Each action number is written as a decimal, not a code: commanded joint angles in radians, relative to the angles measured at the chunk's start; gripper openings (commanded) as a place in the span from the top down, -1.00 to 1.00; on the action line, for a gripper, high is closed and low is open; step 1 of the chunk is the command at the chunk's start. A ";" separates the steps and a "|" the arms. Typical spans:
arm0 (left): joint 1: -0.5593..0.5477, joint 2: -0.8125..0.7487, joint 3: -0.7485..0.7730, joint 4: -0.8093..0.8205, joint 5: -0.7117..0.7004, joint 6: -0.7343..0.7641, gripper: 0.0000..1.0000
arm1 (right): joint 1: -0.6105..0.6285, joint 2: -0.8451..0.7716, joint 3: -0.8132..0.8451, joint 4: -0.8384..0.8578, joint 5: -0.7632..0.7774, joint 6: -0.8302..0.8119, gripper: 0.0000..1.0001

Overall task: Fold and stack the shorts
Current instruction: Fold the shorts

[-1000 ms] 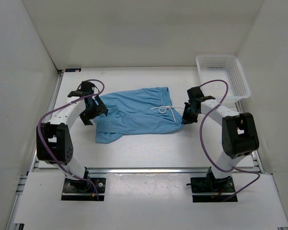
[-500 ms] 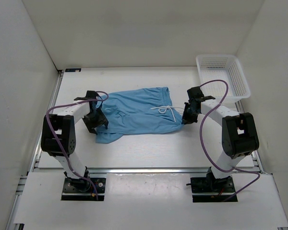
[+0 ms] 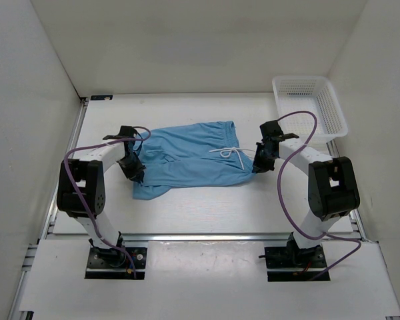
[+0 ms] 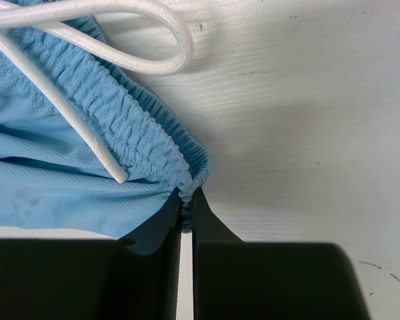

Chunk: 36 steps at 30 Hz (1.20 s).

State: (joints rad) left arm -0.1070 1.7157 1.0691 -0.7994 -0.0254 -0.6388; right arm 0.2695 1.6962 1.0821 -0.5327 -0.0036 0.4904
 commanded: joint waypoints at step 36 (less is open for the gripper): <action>0.121 -0.714 1.109 -0.449 -0.073 -0.139 0.79 | -0.003 -0.688 0.755 -0.613 0.056 -0.050 1.00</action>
State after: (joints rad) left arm -0.0021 1.0397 2.0361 -1.2037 0.0208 -0.7650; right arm 0.2764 1.0695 1.7218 -1.0367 0.0120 0.4885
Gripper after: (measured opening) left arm 0.136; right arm 0.058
